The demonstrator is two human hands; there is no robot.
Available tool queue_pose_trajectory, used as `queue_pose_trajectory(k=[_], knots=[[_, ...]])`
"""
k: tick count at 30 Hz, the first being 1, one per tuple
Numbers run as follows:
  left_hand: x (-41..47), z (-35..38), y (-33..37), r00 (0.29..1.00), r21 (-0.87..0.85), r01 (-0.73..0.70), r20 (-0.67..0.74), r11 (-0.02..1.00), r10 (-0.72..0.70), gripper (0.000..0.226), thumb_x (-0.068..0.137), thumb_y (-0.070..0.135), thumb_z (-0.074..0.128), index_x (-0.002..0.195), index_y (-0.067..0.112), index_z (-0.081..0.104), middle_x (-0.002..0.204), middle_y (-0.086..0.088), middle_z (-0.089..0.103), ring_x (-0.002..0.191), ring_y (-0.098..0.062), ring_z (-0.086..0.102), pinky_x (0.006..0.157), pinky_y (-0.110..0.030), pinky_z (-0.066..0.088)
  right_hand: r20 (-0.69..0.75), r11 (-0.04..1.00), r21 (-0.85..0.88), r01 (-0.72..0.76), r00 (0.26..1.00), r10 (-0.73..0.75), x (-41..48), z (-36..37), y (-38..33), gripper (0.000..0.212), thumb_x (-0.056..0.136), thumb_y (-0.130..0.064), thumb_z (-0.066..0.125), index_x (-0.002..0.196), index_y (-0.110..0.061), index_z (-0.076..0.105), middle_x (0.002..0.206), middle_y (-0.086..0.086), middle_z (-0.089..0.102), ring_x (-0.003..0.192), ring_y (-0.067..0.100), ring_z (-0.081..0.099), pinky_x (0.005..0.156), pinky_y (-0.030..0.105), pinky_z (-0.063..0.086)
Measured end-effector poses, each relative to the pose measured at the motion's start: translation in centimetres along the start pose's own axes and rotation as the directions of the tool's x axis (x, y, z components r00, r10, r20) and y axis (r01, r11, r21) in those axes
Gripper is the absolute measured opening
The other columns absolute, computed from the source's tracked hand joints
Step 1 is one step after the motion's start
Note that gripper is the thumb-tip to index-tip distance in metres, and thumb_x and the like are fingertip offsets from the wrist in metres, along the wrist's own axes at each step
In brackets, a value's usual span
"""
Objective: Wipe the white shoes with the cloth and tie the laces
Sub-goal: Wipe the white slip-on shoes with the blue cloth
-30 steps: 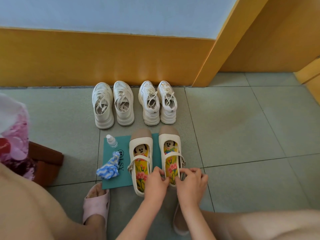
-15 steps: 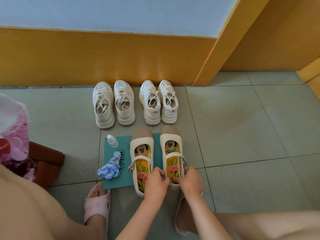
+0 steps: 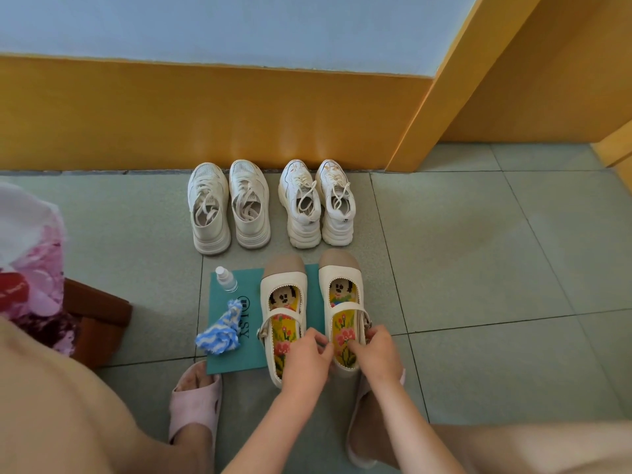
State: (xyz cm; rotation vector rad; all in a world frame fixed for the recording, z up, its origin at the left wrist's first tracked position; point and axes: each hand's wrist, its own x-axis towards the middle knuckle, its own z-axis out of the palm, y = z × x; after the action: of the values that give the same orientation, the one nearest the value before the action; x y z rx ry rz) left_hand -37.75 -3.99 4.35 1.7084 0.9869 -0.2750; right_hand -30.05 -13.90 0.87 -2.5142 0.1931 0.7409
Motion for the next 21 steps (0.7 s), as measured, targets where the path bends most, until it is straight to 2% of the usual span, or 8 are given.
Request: queue_pose_trajectory(k=[3, 5, 7, 10, 12, 15, 18, 21], knots=[[-0.3, -2.2, 0.6, 0.970, 0.060, -0.104, -0.213, 0.993, 0.115, 0.013, 0.089, 0.022, 0.058, 0.100, 0.018, 0.055, 0.087, 0.005, 0.059, 0.081, -0.014, 0.061, 0.071, -0.029, 0.052, 0.002, 0.985, 0.172, -0.003, 1.000, 0.003, -0.3, -0.7, -1.1, 0.042, 0.082, -0.045, 0.066, 0.107, -0.014, 0.052, 0.109, 0.008, 0.061, 0.097, 0.023, 0.060, 0.082, 0.042, 0.053], [-0.3, -3.6, 0.4, 0.889, 0.226, -0.121, -0.407, 0.966, 0.207, 0.031, 0.083, 0.025, 0.065, 0.110, 0.019, 0.051, 0.102, 0.003, 0.053, 0.099, -0.016, 0.051, 0.081, -0.027, 0.042, 0.005, 0.983, 0.183, -0.015, 1.000, 0.014, -0.7, -0.7, -1.9, 0.063, 0.079, -0.058, 0.061, 0.120, -0.013, 0.047, 0.118, 0.007, 0.053, 0.106, 0.024, 0.056, 0.089, 0.041, 0.050], [0.0, -4.2, -0.2, 0.860, 0.292, -0.031, -0.480, 0.956, 0.174, 0.061, 0.076, 0.032, 0.072, 0.127, 0.017, 0.041, 0.124, -0.004, 0.044, 0.118, -0.022, 0.039, 0.098, -0.033, 0.037, 0.001, 0.993, 0.115, -0.004, 1.000, 0.004, -1.4, -0.5, -2.8, 0.086, 0.072, -0.064, 0.065, 0.133, -0.012, 0.035, 0.129, 0.008, 0.044, 0.117, 0.028, 0.049, 0.095, 0.039, 0.044], [0.5, -3.7, -1.3, 0.930, 0.260, 0.110, -0.367, 0.959, -0.007, 0.103, 0.072, 0.040, 0.075, 0.146, 0.012, 0.010, 0.146, -0.013, 0.021, 0.136, -0.030, 0.020, 0.109, -0.042, 0.027, 0.019, 0.997, 0.079, 0.025, 0.999, -0.026, -2.4, 0.0, -3.6, 0.108, 0.068, -0.048, 0.078, 0.145, -0.013, 0.011, 0.142, 0.013, 0.031, 0.128, 0.031, 0.038, 0.098, 0.038, 0.038], [0.7, -3.1, -1.8, 0.957, 0.209, 0.162, -0.270, 0.964, -0.103, 0.113, 0.072, 0.038, 0.076, 0.148, 0.011, -0.003, 0.149, -0.014, 0.015, 0.138, -0.032, 0.020, 0.108, -0.044, 0.030, 0.036, 1.000, 0.009, 0.030, 0.999, -0.030, -2.7, 0.1, -3.8, 0.112, 0.070, -0.039, 0.079, 0.147, -0.013, 0.003, 0.142, 0.015, 0.031, 0.129, 0.032, 0.036, 0.100, 0.038, 0.037], [1.0, -2.5, -2.1, 0.964, 0.203, 0.176, -0.234, 0.963, -0.127, 0.116, 0.071, 0.035, 0.077, 0.147, 0.013, -0.007, 0.148, -0.013, 0.015, 0.133, -0.033, 0.029, 0.101, -0.044, 0.038, 0.044, 0.995, -0.092, 0.036, 0.999, -0.032, -2.8, 0.3, -3.6, 0.104, 0.073, -0.033, 0.076, 0.148, -0.013, 0.006, 0.137, 0.016, 0.036, 0.126, 0.031, 0.038, 0.097, 0.037, 0.039], [1.3, -2.3, -2.0, 0.960, 0.203, 0.183, -0.246, 0.962, -0.131, 0.117, 0.069, 0.031, 0.079, 0.147, 0.014, -0.006, 0.146, -0.013, 0.014, 0.132, -0.034, 0.029, 0.099, -0.045, 0.040, 0.077, 0.997, -0.057, 0.043, 0.996, -0.038, -3.3, 0.7, -3.0, 0.094, 0.071, -0.029, 0.076, 0.143, -0.017, 0.018, 0.132, 0.014, 0.038, 0.123, 0.029, 0.037, 0.092, 0.035, 0.041], [1.4, -2.2, -2.0, 0.956, 0.206, 0.191, -0.262, 0.960, -0.134, 0.117, 0.068, 0.033, 0.080, 0.147, 0.015, -0.004, 0.145, -0.014, 0.015, 0.131, -0.035, 0.030, 0.097, -0.047, 0.041, 0.081, 0.998, -0.037, 0.050, 0.996, -0.047, -3.7, 1.2, -2.6, 0.095, 0.070, -0.029, 0.077, 0.143, -0.019, 0.017, 0.132, 0.013, 0.036, 0.123, 0.028, 0.037, 0.094, 0.038, 0.042]])
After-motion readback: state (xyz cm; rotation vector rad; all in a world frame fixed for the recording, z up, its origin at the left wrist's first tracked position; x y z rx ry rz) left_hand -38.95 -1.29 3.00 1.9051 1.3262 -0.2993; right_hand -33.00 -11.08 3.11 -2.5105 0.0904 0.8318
